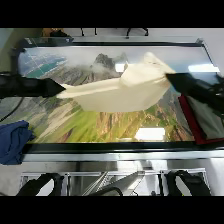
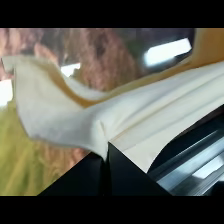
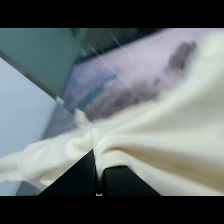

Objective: Fold the shirts.

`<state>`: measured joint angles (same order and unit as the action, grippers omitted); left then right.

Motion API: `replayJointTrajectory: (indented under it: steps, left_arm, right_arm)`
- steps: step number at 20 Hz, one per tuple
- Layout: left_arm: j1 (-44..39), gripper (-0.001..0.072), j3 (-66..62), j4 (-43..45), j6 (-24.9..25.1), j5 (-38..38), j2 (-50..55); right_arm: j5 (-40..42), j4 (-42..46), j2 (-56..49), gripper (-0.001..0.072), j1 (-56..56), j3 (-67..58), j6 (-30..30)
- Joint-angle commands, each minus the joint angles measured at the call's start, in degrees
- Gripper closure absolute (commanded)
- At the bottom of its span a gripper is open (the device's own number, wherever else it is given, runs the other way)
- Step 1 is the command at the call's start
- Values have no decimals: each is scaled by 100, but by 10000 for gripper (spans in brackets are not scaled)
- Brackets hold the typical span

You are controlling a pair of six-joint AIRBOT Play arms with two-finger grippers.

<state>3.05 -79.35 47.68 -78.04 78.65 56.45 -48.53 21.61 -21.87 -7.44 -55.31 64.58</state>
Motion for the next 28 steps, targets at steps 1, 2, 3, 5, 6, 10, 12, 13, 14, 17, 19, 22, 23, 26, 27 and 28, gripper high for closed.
replayJointTrajectory:
  steps: [1, 2, 3, 5, 6, 10, 12, 13, 14, 17, 19, 22, 23, 26, 27, 28]
  left_arm:
    - [365, 696, -26, -1471, 184, -514, -1300]
    - [361, 696, -70, -1687, 221, -699, -1550]
    - [361, 696, -208, -1729, 234, -793, -1718]
    - [372, 696, -623, -1591, 328, -1014, -1899]
    - [372, 696, -844, -1296, 321, -1137, -1880]
    - [214, 696, -1237, -1119, 321, -1008, -1019]
    - [-31, 696, -1119, -1091, 356, -1049, -328]
    - [-136, 696, -1034, -931, 415, -1150, 35]
    - [-275, 696, -951, -636, 448, -1261, 452]
    - [-535, 696, -846, 140, 448, -1451, 1711]
    - [-573, 696, -846, 229, 448, -1593, 2527]
    - [-501, 694, -857, 227, 452, -1856, 3399]
    - [-437, 691, -907, 214, 452, -1871, 3580]
    - [-92, 7, -1482, 219, 352, -1154, 3897]
    - [39, 12, -1722, 225, 205, -752, 3910]
    - [188, 12, -1917, 229, 90, -352, 3888]
  right_arm:
    - [-63, -2376, 595, 692, -400, -118, -1550]
    - [-173, -2643, 625, 691, -400, -225, -1904]
    - [-278, -2702, 616, 692, -400, -374, -2122]
    - [-291, -2603, 522, 692, -400, -599, -2354]
    - [-278, -2568, 437, 691, -400, -621, -2461]
    - [-570, -2098, -431, 692, -400, -616, -2476]
    - [-734, -2092, -1169, 691, -378, -616, -2612]
    - [-726, -2096, -1611, 692, -332, -616, -2802]
    - [-699, -2094, -2039, 692, -271, -616, -2999]
    - [-553, -2142, -3563, 692, -20, -619, -3473]
    - [-225, -2312, -4524, 691, 179, -623, -3587]
    - [-203, -2857, -5438, 543, 260, -629, -4223]
    - [-186, -2826, -5510, 426, 212, -629, -4232]
    - [-452, -2184, -5136, 422, -227, -629, -4017]
    - [-570, -1742, -4874, 424, -461, -629, -3563]
    - [-695, -1220, -4577, 433, -728, -629, -3056]
